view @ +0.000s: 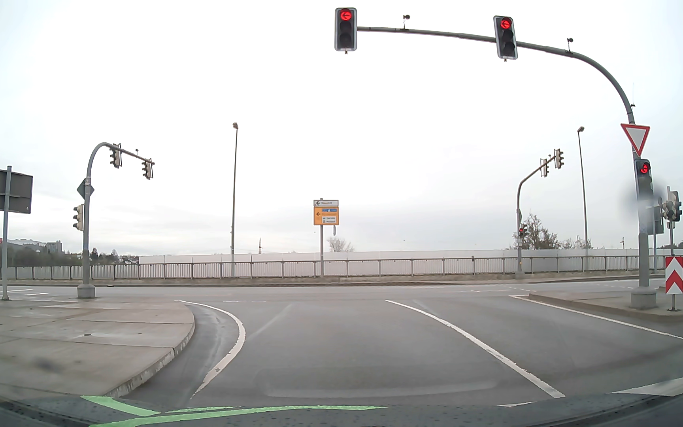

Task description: Follow the waypoints while adhering to traffic rules and regulations

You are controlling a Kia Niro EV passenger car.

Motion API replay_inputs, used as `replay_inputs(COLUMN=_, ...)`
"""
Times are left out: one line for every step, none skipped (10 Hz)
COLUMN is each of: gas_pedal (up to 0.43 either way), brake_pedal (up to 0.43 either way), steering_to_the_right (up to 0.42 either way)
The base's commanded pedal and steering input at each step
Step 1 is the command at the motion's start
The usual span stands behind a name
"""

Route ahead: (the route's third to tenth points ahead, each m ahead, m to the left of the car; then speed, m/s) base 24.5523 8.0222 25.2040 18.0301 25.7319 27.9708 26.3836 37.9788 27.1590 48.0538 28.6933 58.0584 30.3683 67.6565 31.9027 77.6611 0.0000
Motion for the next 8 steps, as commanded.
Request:
replay_inputs(gas_pedal=0.0, brake_pedal=0.354, steering_to_the_right=-0.015)
replay_inputs(gas_pedal=0.0, brake_pedal=0.354, steering_to_the_right=-0.015)
replay_inputs(gas_pedal=0.0, brake_pedal=0.354, steering_to_the_right=-0.016)
replay_inputs(gas_pedal=0.0, brake_pedal=0.354, steering_to_the_right=-0.016)
replay_inputs(gas_pedal=0.0, brake_pedal=0.354, steering_to_the_right=-0.016)
replay_inputs(gas_pedal=0.0, brake_pedal=0.354, steering_to_the_right=-0.016)
replay_inputs(gas_pedal=0.0, brake_pedal=0.354, steering_to_the_right=-0.016)
replay_inputs(gas_pedal=0.0, brake_pedal=0.354, steering_to_the_right=-0.016)
